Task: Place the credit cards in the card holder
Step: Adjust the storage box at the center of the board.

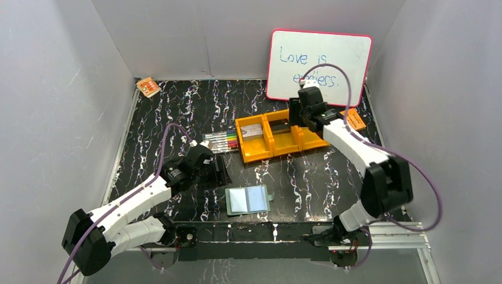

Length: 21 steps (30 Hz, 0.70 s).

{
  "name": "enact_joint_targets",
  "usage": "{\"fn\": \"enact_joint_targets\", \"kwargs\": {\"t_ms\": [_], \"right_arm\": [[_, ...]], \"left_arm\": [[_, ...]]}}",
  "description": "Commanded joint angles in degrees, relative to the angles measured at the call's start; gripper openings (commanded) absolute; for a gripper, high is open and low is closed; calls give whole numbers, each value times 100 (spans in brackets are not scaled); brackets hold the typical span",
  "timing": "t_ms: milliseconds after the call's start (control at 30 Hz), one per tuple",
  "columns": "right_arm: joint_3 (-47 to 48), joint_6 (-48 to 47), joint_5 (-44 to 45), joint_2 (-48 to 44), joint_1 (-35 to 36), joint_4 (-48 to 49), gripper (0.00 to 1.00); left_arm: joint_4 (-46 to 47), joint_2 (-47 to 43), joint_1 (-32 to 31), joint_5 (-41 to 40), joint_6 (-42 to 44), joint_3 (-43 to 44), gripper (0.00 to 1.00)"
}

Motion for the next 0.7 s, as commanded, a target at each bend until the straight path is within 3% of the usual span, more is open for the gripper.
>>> {"fn": "enact_joint_targets", "kwargs": {"t_ms": [0, 100, 267, 400, 667], "right_arm": [[-355, 2085, -625, -1059, 36, 226, 66], [-644, 3287, -895, -1247, 205, 529, 65], [-825, 5083, -415, -1052, 554, 471, 66], [-1170, 7248, 60, -588, 656, 577, 66], [-475, 7911, 498, 621, 541, 130, 66]], "left_arm": [[-23, -111, -7, 23, -3, 43, 64], [-23, -102, -7, -8, -68, 48, 64], [-14, -65, -7, -53, -236, 53, 64], [-15, -113, 0, -20, -443, 21, 64], [19, -171, -7, 60, -477, -65, 64]]}}
